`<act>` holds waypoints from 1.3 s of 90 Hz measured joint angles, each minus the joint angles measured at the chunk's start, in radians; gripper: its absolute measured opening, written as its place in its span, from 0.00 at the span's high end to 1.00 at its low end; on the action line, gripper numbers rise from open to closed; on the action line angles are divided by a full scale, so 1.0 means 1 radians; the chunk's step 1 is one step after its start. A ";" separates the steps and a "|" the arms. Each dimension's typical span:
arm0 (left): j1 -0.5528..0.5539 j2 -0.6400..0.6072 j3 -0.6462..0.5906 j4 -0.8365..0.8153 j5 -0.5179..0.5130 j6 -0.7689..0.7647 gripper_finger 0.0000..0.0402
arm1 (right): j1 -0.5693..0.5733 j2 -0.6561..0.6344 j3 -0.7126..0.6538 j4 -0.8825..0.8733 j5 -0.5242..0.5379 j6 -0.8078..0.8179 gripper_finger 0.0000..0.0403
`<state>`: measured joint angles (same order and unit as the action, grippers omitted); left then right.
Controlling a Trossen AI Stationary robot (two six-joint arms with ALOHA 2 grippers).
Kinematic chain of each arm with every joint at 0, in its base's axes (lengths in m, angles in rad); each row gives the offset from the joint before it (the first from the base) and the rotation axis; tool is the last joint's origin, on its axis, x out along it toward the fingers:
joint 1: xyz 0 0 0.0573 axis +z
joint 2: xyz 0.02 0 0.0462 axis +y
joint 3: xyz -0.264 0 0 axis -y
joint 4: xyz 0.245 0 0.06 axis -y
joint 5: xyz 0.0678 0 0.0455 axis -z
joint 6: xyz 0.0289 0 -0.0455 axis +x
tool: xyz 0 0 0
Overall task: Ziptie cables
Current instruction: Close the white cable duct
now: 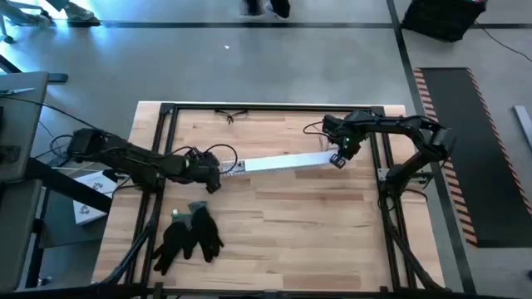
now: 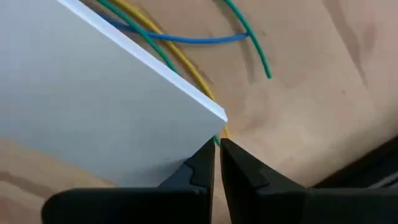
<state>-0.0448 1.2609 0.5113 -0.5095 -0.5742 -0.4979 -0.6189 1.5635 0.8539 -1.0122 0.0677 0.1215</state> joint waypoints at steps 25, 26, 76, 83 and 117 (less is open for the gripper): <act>0.000 -0.020 0.058 0.078 -0.029 0.251 0.26 | -0.001 0.000 -0.001 0.008 -0.001 -0.010 0.97; 0.000 -0.020 0.060 0.090 -0.027 0.258 0.26 | -0.001 0.000 -0.001 0.008 -0.001 -0.010 0.97; 0.111 0.095 -0.008 0.553 0.179 0.438 0.26 | -0.002 0.000 -0.002 0.027 -0.020 -0.029 0.97; 0.121 0.131 -0.005 0.577 0.195 0.439 0.26 | -0.002 0.000 -0.002 0.027 -0.019 -0.029 0.97; 0.130 0.096 0.010 0.536 0.251 0.506 0.26 | -0.002 0.000 -0.003 0.029 -0.020 -0.033 0.97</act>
<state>0.0853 1.3572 0.5214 0.0262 -0.3232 0.0077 -0.6205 1.5635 0.8513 -0.9834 0.0475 0.0883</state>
